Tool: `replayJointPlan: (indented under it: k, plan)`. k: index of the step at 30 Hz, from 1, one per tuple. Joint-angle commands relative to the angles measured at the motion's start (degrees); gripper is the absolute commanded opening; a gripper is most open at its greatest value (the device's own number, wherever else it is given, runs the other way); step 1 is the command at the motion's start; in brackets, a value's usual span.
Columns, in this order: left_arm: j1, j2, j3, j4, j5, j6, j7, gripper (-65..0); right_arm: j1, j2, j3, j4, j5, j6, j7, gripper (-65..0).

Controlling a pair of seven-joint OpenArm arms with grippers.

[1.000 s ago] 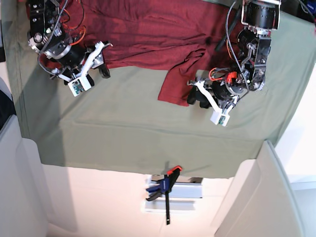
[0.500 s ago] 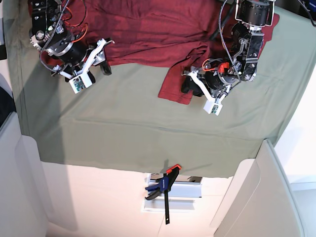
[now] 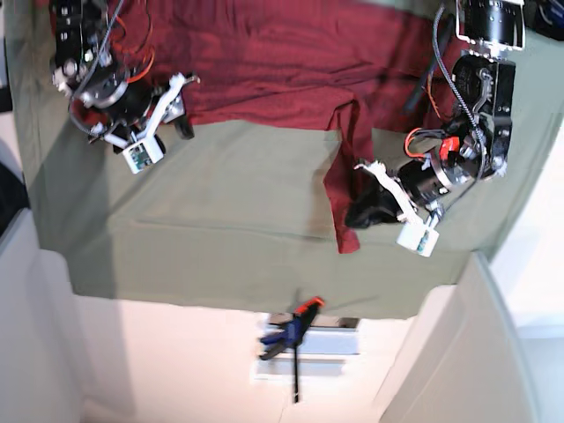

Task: Fold the T-shirt properly
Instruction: 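Drag the folded sleeve with the left gripper along the shirt's side edge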

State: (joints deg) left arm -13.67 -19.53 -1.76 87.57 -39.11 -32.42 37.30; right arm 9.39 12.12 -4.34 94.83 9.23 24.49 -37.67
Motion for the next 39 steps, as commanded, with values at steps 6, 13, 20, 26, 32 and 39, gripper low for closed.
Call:
replayJointPlan:
  k: [6, 13, 20, 26, 32, 39]
  plan:
    - [5.1, -2.7, -3.8, 9.8, -3.5, -0.4, -0.1, -65.0, 1.2, 5.4, 0.3, 1.2, 3.0, 0.3, -1.1, -34.8]
    - [12.0, -2.7, -5.8, 15.7, -3.5, -0.4, 0.9, -65.0, -3.9, 10.9, 0.2, 0.7, 6.9, 3.7, -1.8, -34.8]
    - [12.6, -2.7, -7.3, 16.0, -5.0, -0.4, 1.2, -65.0, -5.4, 11.0, 0.2, -3.4, 6.6, 4.5, 2.1, -34.8]
    - [13.2, -2.7, -8.2, 16.0, -5.1, -0.4, 2.6, -65.0, -5.4, 11.0, 0.2, -4.9, 6.0, 4.4, 4.2, -48.6]
    - [13.5, -2.7, -15.3, 16.2, -9.6, -2.3, 4.9, -65.0, -5.3, 11.0, 0.3, -4.9, 6.3, 4.4, 4.3, -65.0]
    - [19.6, -2.7, -25.9, 18.3, -16.1, -4.4, 7.5, -65.0, -5.3, 11.0, 0.3, -3.3, 6.2, 4.4, 4.3, -65.0]
